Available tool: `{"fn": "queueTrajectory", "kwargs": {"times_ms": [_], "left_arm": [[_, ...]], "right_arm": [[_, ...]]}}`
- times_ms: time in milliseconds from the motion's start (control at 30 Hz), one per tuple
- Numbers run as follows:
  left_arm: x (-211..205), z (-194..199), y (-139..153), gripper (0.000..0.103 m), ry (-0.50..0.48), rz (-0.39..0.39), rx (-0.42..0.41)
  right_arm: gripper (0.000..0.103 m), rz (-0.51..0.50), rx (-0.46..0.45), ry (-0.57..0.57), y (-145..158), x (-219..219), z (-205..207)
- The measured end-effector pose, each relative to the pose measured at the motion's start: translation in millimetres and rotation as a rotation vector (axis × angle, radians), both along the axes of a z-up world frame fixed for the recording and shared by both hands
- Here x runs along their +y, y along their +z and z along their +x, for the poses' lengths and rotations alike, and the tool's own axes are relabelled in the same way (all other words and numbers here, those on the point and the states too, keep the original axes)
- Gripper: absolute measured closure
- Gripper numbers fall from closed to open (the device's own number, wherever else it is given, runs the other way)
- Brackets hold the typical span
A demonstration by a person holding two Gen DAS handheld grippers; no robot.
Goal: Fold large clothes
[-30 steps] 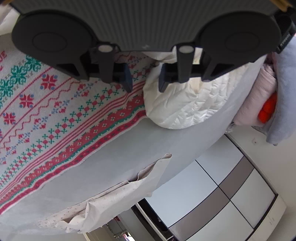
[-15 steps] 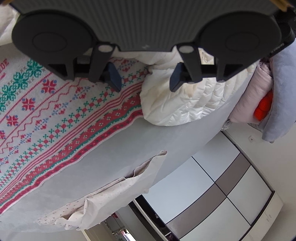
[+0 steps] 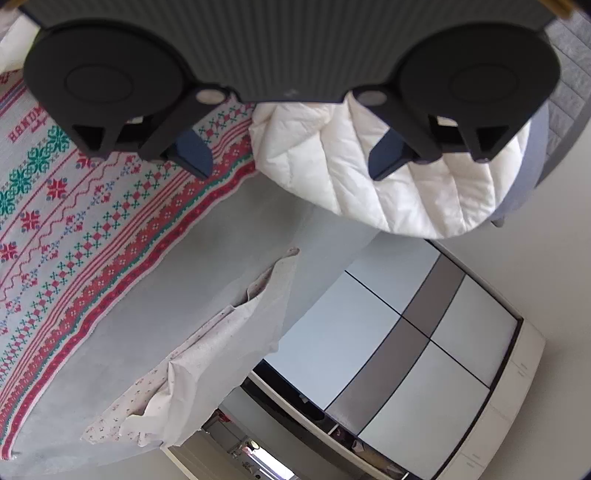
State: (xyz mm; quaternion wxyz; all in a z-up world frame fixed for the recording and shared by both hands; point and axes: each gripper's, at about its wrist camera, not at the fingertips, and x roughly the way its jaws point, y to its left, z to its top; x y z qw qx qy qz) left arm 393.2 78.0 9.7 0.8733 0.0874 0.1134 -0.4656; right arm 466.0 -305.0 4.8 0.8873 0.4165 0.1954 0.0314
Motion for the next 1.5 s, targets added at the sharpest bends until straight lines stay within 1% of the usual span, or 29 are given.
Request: {"fn": "queueTrajectory", "kwargs": {"times_ms": [67, 200, 333, 433, 467, 533, 600, 667, 733, 767, 800, 833, 900, 933, 967, 1000, 1033, 1067, 1100, 1133, 1167, 1200, 1233, 1300, 1333, 1400, 1433, 1467, 1500], "left_arm": [[-2.0, -6.9, -5.1, 0.094, -0.018, 0.116, -0.015], [3.0, -22.8, -18.6, 0.094, -0.054, 0.308, -0.042], [6.3, -35.4, -33.7, 0.094, -0.073, 0.469, -0.089], [15.6, -43.5, -39.9, 0.091, -0.060, 0.513, -0.097], [18.4, -45.1, -40.4, 0.089, -0.044, 0.514, -0.103], [26.3, -44.1, -39.9, 0.089, -0.025, 0.509, -0.073], [38.4, -40.4, -39.6, 0.089, 0.002, 0.483, -0.004], [54.7, -36.0, -38.5, 0.089, 0.041, 0.424, 0.082], [72.1, -27.8, -33.7, 0.070, 0.088, 0.341, 0.197], [81.9, -24.5, -30.7, 0.064, 0.110, 0.291, 0.249], [90.8, -21.5, -27.4, 0.052, 0.131, 0.227, 0.298], [98.5, -18.8, -24.7, 0.044, 0.150, 0.156, 0.348], [106.1, -11.6, -22.2, 0.040, 0.164, 0.020, 0.448], [107.2, -7.2, -21.9, 0.040, 0.166, -0.042, 0.501], [101.2, -1.6, -19.3, 0.040, 0.167, -0.097, 0.551], [98.8, 2.4, -19.9, 0.040, 0.173, -0.146, 0.589], [88.8, 6.9, -19.9, 0.040, 0.185, -0.192, 0.626], [83.5, 10.4, -20.2, 0.040, 0.210, -0.221, 0.647], [75.4, 13.1, -22.9, 0.040, 0.262, -0.242, 0.653], [67.0, 14.3, -26.3, 0.043, 0.327, -0.238, 0.643], [56.3, 15.1, -28.3, 0.044, 0.390, -0.214, 0.614], [47.7, 13.3, -28.8, 0.059, 0.452, -0.179, 0.549], [38.9, 11.9, -27.3, 0.067, 0.508, -0.130, 0.477], [23.6, 11.7, -25.2, 0.067, 0.628, -0.008, 0.363], [18.1, 10.7, -24.5, 0.064, 0.661, 0.049, 0.331], [11.3, 3.9, -16.5, 0.062, 0.655, 0.111, 0.297], [8.9, -0.9, -10.3, 0.052, 0.657, 0.134, 0.269], [8.8, -8.3, -3.1, 0.047, 0.666, 0.145, 0.224], [9.7, -17.1, 4.7, 0.039, 0.670, 0.137, 0.163]], "right_arm": [[0.007, 0.039, -0.017, 0.002, 2.2, -10.0, -2.1], [0.006, 0.144, -0.017, 0.009, -3.8, -29.1, -1.2], [0.006, 0.258, 0.005, 0.059, -18.7, -34.9, 7.3], [0.006, 0.339, 0.023, 0.136, -28.7, -31.8, 17.4], [0.006, 0.353, 0.034, 0.159, -31.3, -29.6, 21.2], [0.006, 0.356, 0.053, 0.190, -32.9, -26.1, 26.0], [0.006, 0.347, 0.067, 0.198, -31.5, -24.0, 28.0], [0.006, 0.347, 0.072, 0.195, -30.7, -24.1, 27.1], [0.006, 0.362, 0.099, 0.187, -31.7, -23.6, 24.4], [0.006, 0.365, 0.114, 0.193, -31.2, -23.2, 23.2], [0.006, 0.360, 0.128, 0.200, -29.9, -22.0, 21.7], [0.006, 0.344, 0.147, 0.208, -27.2, -20.7, 19.9], [0.010, 0.288, 0.190, 0.222, -23.0, -15.4, 10.6], [0.023, 0.254, 0.214, 0.230, -21.5, -10.9, 5.2], [0.045, 0.214, 0.248, 0.244, -20.6, -5.2, -0.1], [0.058, 0.184, 0.274, 0.255, -20.8, 0.2, -4.2], [0.074, 0.151, 0.295, 0.279, -22.2, 8.7, -10.7], [0.082, 0.121, 0.306, 0.304, -22.3, 17.1, -16.8], [0.085, 0.097, 0.306, 0.330, -22.9, 25.5, -23.8], [0.087, 0.078, 0.309, 0.363, -24.2, 35.1, -29.6], [0.087, 0.054, 0.328, 0.403, -27.5, 47.1, -35.8], [0.087, 0.024, 0.344, 0.432, -30.3, 59.1, -39.8], [0.087, -0.031, 0.362, 0.457, -32.6, 72.3, -44.5], [0.087, -0.146, 0.361, 0.473, -35.0, 91.0, -53.6], [0.087, -0.197, 0.346, 0.469, -32.4, 96.7, -59.1], [0.078, -0.263, 0.345, 0.464, -22.1, 101.5, -68.3], [0.058, -0.302, 0.343, 0.456, -11.1, 100.0, -76.6], [0.029, -0.336, 0.326, 0.439, -2.4, 98.7, -83.6], [0.021, -0.377, 0.286, 0.403, 8.7, 95.1, -93.3]]}}
